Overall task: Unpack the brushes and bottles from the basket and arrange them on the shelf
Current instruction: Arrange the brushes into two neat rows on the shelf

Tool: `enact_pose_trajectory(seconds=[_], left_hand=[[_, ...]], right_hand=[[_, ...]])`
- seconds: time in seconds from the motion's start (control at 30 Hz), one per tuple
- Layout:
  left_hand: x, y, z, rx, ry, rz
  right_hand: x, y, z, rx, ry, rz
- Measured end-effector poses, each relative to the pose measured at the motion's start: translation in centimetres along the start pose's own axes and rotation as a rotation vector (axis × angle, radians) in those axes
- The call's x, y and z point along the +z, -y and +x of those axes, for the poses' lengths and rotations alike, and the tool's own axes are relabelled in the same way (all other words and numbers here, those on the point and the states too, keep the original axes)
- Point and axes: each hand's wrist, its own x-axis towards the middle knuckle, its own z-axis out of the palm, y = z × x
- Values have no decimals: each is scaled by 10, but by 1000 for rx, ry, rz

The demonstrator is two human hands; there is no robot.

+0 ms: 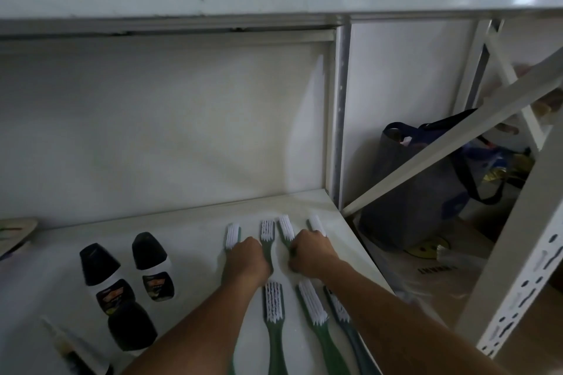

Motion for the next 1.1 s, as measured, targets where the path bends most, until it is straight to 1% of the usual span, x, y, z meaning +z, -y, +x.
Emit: enact_pose_trajectory(seconds=[0.07, 0.13, 0.17, 0.23, 0.27, 0.3, 0.37, 0.43, 0.5, 0.67, 0.73, 0.77, 0.83, 0.87, 0.93, 1.0, 1.1], left_hand=[[2, -4, 0, -12, 24, -11], [0, -5, -1, -16, 9, -26], [-2, -4, -2, -19, -24, -18], [-6, 5, -3, -13, -151, 77], [-7, 12, -4, -24, -200, 148], [-7, 19, -5, -45, -212, 211], [-6, 31, -7, -88, -150, 239], [-5, 37, -6, -95, -74, 185], [-7, 35, -2, -83, -39, 136], [-6, 31, -3, -77, -50, 65], [-8, 31, -11, -59, -80, 40], [-12, 30, -18, -58, -118, 17], [-20, 29, -43, -43, -205, -15], [-23, 29, -60, -24, -222, -7], [-21, 34, -98, 10, -176, 41], [-14, 44, -129, -6, -97, 102], [-2, 56, -155, -24, -81, 170]], right_hand=[[0, -2, 2, 0, -2, 6], [0, -1, 1, 0, -7, 24], [-1, 1, -1, -4, -27, 38], [-1, 7, -1, -28, -93, 76], [-1, 12, -1, -67, -109, 95], [0, 18, -2, -120, -95, 109], [2, 31, -5, -204, -3, 99], [7, 39, -5, -231, 87, 47], [9, 40, -6, -249, 154, -29], [5, 35, -6, -264, 174, -55], [-1, 35, -14, -233, 147, 22], [-7, 35, -20, -207, 103, 76], [-18, 31, -40, -173, -45, 155], [-22, 27, -55, -156, -114, 171], [-22, 17, -88, -119, -183, 166], [-17, 10, -122, -80, -163, 109], [3, 4, -153, -18, -54, -32]])
